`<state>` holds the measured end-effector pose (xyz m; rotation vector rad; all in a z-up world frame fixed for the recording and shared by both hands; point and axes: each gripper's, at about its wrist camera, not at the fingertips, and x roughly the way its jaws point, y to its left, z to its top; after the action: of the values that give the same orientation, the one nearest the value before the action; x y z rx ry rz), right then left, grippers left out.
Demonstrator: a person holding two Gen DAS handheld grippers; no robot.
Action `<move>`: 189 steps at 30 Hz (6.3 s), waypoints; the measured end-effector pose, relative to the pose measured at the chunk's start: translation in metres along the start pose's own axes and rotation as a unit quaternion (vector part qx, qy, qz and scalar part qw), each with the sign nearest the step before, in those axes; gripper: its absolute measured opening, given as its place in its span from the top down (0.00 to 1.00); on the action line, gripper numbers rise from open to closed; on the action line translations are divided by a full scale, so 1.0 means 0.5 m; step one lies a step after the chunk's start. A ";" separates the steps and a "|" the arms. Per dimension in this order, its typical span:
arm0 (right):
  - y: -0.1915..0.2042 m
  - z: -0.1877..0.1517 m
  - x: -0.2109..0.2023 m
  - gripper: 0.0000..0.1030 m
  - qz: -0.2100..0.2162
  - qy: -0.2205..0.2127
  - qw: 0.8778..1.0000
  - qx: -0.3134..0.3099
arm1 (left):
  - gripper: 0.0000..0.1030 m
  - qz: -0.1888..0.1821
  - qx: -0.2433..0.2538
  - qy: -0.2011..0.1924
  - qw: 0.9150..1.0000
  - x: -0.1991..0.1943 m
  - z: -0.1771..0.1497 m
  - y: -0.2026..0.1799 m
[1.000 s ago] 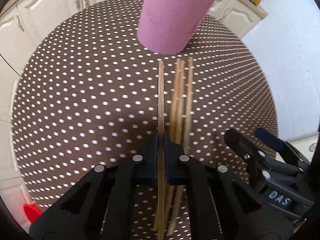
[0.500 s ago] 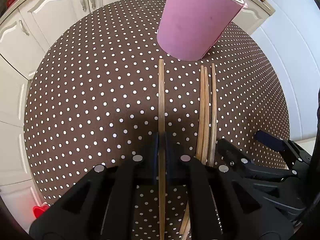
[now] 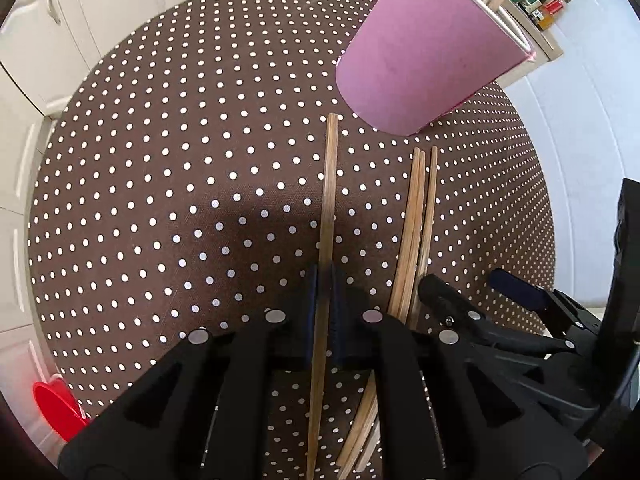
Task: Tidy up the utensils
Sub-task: 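Close the left tool on a chopstick while the right tool grasps another, then lift both held chopsticks upright above the pink cup, then lower both chopsticks into the pink cup and open both tools, then raise both open tools away from the pink cup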
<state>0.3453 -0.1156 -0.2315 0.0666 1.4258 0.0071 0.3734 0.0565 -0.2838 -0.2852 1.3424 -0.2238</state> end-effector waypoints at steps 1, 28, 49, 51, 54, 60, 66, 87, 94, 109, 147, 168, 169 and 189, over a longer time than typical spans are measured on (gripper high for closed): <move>0.008 0.006 0.001 0.20 -0.001 0.005 1.000 0.000 | 0.91 -0.002 0.000 0.004 1.000 -0.005 0.004 0.009; -0.095 0.003 -0.011 0.96 0.080 -0.009 0.995 0.056 | 0.93 0.011 0.001 -0.015 1.000 -0.001 0.009 -0.005; -0.202 -0.188 -0.273 0.96 0.140 -0.120 0.982 0.049 | 0.93 0.027 0.051 -0.114 0.992 -0.196 -0.189 -0.164; -0.206 -0.203 -0.307 0.96 0.145 -0.138 0.978 0.049 | 0.93 0.032 0.059 -0.133 0.989 -0.231 -0.211 -0.194; -0.218 -0.219 -0.353 0.96 0.153 -0.174 0.971 0.050 | 0.93 0.030 0.067 -0.160 0.984 -0.288 -0.218 -0.222; -0.204 -0.216 -0.437 0.96 0.163 -0.229 0.959 0.043 | 0.93 0.029 0.083 -0.213 0.973 -0.382 -0.228 -0.280; -0.201 -0.217 -0.510 0.96 0.168 -0.286 0.943 0.028 | 0.93 0.028 0.092 -0.268 0.959 -0.467 -0.241 -0.313; -0.154 -0.049 -0.617 0.96 0.187 -0.429 0.884 0.017 | 0.93 0.039 0.095 -0.376 0.921 -0.588 -0.091 -0.323; -0.122 0.068 -0.589 0.96 0.188 -0.449 0.873 0.012 | 0.93 0.025 0.093 -0.385 0.918 -0.542 0.024 -0.309; -0.089 0.185 -0.423 0.96 0.188 -0.426 0.885 0.016 | 0.93 -0.018 0.123 -0.374 0.919 -0.389 0.149 -0.250; -0.069 0.116 -0.206 0.96 0.175 -0.415 0.893 -0.015 | 0.93 -0.032 0.133 -0.398 0.907 -0.161 0.074 -0.186; -0.100 0.040 -0.232 0.41 0.139 -0.357 0.924 0.013 | 0.57 0.024 0.115 -0.354 0.928 -0.185 -0.001 -0.174; -0.101 0.032 -0.238 0.41 0.138 -0.354 0.925 0.013 | 0.57 0.025 0.116 -0.354 0.928 -0.190 -0.006 -0.176; -0.107 -0.118 -0.422 0.29 0.122 -0.355 0.927 -0.011 | 0.57 0.050 0.119 -0.352 0.927 -0.366 -0.150 -0.239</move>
<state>0.2546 -0.1762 -0.0341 0.2056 0.6831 0.1879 0.2614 -0.0032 -0.0909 -0.0732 0.6044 -0.1709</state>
